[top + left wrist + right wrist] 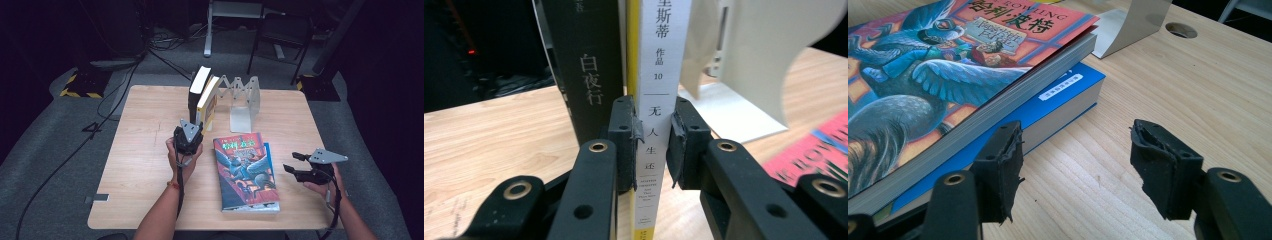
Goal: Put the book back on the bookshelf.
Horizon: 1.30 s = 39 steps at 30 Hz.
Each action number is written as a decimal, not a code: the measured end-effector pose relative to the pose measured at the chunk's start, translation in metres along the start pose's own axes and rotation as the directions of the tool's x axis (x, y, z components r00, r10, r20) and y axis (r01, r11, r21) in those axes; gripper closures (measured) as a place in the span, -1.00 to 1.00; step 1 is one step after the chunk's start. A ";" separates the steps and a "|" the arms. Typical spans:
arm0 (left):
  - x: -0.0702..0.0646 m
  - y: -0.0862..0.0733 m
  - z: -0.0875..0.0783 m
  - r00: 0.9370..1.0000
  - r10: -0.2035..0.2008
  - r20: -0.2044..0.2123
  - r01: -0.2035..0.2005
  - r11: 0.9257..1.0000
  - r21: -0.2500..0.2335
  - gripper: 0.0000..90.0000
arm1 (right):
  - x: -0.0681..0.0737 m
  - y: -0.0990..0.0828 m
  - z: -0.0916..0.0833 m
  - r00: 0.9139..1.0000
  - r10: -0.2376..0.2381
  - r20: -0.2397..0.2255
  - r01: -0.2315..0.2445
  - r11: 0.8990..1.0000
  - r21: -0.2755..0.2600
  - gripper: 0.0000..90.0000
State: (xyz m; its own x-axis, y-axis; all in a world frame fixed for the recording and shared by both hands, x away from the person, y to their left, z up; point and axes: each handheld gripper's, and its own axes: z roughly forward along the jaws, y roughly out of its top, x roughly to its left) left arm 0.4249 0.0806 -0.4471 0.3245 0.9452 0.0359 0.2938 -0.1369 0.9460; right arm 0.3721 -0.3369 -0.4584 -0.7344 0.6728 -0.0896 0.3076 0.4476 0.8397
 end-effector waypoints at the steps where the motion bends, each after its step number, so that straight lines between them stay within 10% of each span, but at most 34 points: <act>1: 0.000 0.000 0.000 1.000 0.000 0.000 0.000 1.000 0.000 0.66 | 0.000 0.000 0.000 1.000 0.000 0.000 0.000 1.000 0.000 -0.15; 5: -0.006 0.004 0.009 0.997 -0.062 -0.046 0.062 0.998 -0.006 0.67 | 0.000 -0.001 0.000 1.000 -0.003 0.005 0.003 1.000 0.006 -0.15; 23: -0.010 0.017 0.042 0.991 -0.102 -0.080 0.103 0.995 0.003 0.65 | -0.001 -0.003 0.004 1.000 -0.004 -0.005 0.004 1.000 0.023 -0.15; 39: -0.015 0.007 0.023 0.997 -0.082 -0.016 0.082 0.997 -0.003 0.62 | 0.000 -0.004 0.007 1.000 -0.014 -0.025 0.016 0.998 0.054 -0.15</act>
State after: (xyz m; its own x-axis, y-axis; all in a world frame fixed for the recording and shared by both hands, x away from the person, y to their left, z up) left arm 0.4432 0.0590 -0.4484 0.2849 0.9579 -0.0364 0.3167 -0.0582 0.9468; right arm 0.3748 -0.3351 -0.4656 -0.7538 0.6512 -0.0882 0.3279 0.4890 0.8083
